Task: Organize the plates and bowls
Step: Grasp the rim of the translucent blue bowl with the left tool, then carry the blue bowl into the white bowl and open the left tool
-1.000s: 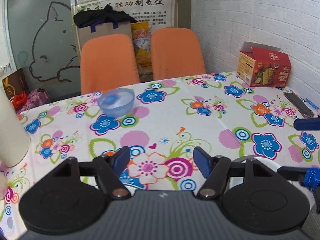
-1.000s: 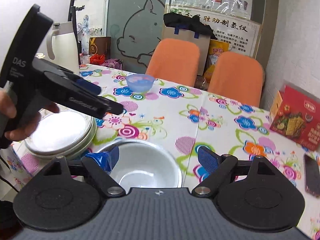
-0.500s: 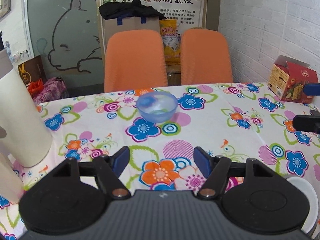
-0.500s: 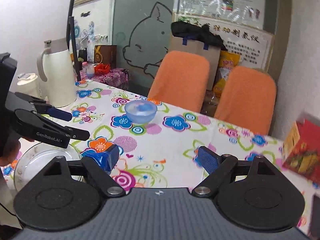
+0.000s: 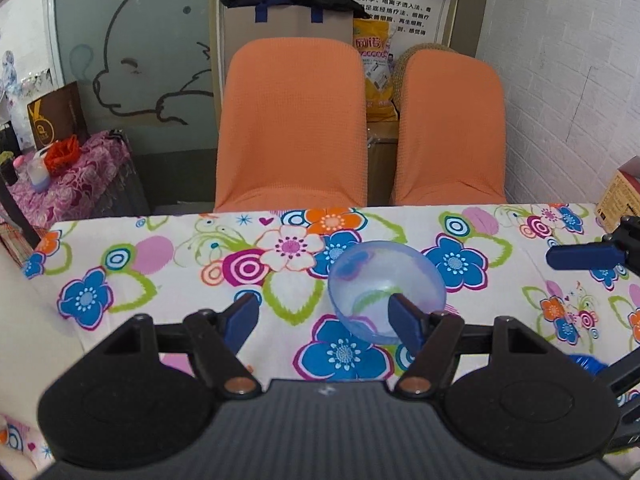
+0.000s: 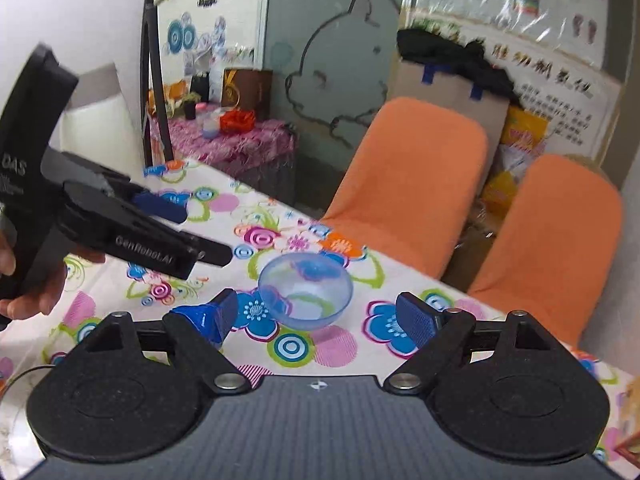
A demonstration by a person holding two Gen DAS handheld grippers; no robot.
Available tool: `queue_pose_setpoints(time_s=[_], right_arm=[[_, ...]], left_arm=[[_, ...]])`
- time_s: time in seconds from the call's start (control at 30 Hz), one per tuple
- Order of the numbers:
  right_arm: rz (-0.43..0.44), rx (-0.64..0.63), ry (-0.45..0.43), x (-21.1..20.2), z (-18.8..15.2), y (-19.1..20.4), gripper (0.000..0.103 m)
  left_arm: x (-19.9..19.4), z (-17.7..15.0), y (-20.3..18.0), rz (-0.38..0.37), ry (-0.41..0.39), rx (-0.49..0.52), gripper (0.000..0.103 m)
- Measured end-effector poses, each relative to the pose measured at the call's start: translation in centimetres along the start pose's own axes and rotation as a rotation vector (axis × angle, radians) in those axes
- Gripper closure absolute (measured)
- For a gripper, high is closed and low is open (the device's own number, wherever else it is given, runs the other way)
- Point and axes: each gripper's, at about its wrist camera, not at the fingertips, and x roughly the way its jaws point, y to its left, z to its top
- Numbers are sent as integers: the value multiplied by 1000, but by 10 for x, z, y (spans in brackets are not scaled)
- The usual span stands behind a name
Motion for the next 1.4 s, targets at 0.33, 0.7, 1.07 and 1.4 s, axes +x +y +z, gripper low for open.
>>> queue_pose_setpoints(time_s=[0.33,0.7,1.07,1.4], right_arm=[[57,-14,155,95,-21,-10,30],[93,-21,164,120,-26,-13,30],[124,2,113,131,-26,-13,30],[148,-2,43,140,-28,-10,30]], left_arm=[[93,15,-5,-24,89,14,32],[108,16,-11,-45,83,36,32],[117,13,-11,-63,95,30,32],[123,7,-12,-64,79,60,32]])
